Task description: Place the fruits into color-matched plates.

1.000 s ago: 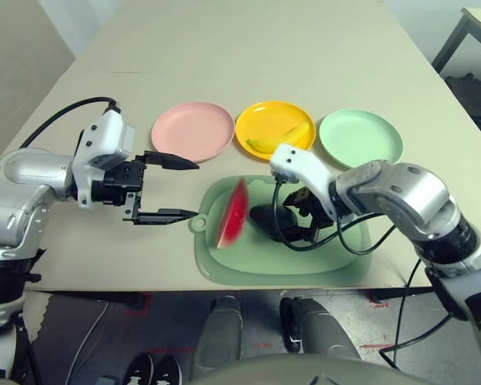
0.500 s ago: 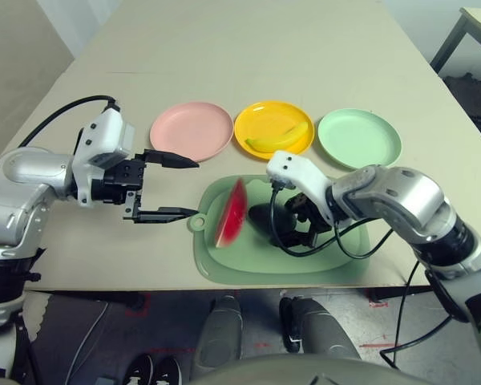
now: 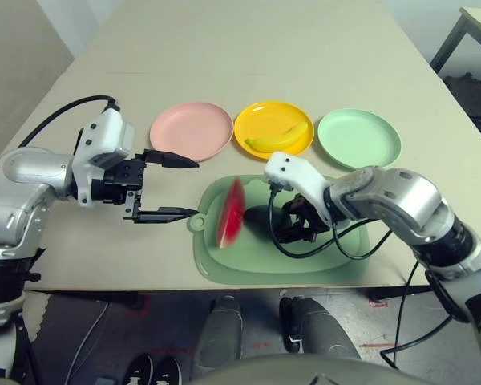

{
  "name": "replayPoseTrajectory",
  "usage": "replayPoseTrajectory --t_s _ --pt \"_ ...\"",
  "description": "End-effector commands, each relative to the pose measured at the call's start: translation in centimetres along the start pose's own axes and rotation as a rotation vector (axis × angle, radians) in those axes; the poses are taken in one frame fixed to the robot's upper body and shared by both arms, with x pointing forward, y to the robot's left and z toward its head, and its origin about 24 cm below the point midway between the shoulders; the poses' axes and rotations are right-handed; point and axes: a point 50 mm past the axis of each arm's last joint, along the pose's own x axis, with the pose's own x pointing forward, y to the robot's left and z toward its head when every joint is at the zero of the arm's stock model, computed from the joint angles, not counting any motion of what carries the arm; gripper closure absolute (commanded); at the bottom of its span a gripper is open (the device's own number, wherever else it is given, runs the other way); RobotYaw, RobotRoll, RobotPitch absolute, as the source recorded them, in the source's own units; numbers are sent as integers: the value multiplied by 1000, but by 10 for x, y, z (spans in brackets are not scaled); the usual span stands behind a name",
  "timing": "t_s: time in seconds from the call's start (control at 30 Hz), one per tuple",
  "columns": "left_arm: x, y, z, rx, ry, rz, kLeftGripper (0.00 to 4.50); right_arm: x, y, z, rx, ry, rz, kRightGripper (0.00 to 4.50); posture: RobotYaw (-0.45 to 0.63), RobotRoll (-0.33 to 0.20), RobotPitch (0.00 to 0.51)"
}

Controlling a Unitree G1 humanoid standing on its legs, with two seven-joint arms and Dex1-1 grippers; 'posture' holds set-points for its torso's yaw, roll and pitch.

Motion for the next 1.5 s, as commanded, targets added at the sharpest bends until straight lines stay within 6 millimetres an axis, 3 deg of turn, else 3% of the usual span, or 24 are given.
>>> replayPoseTrajectory --t_s 0.03,0.37,0.47,0.63,0.8,0.97,1.1,1.13,1.3,1.5 --pt "0 0 -1 4 12 -3 0 -16 -20 -3 -23 25 -48 1661 71 0 165" --pt "1 0 -1 4 4 9 0 -82 -103 9 30 -23 -365 1661 77 0 157" --pt "2 0 -1 4 4 16 0 -91 -126 -4 69 2 -457 1661 77 0 155" --pt "1 1 0 7 3 24 0 -84 -145 -40 106 104 -501 1661 79 0 155" --pt "-1 0 0 7 8 30 0 -75 -152 -56 143 130 -496 1661 85 0 159" --pt "-2 0 -1 6 14 34 0 -72 -155 -60 150 135 -491 1661 87 0 160" --pt "-2 0 -1 9 15 37 0 -75 -156 -57 138 131 -498 281 87 0 159" --pt "-2 0 0 12 16 37 0 -78 -157 -55 126 128 -508 21 87 0 159" --pt "-3 3 -3 93 90 34 0 -99 -153 -38 104 66 -529 21 88 0 163" --pt "-2 9 1 190 132 21 0 -125 -134 -16 123 -77 -504 21 82 0 166"
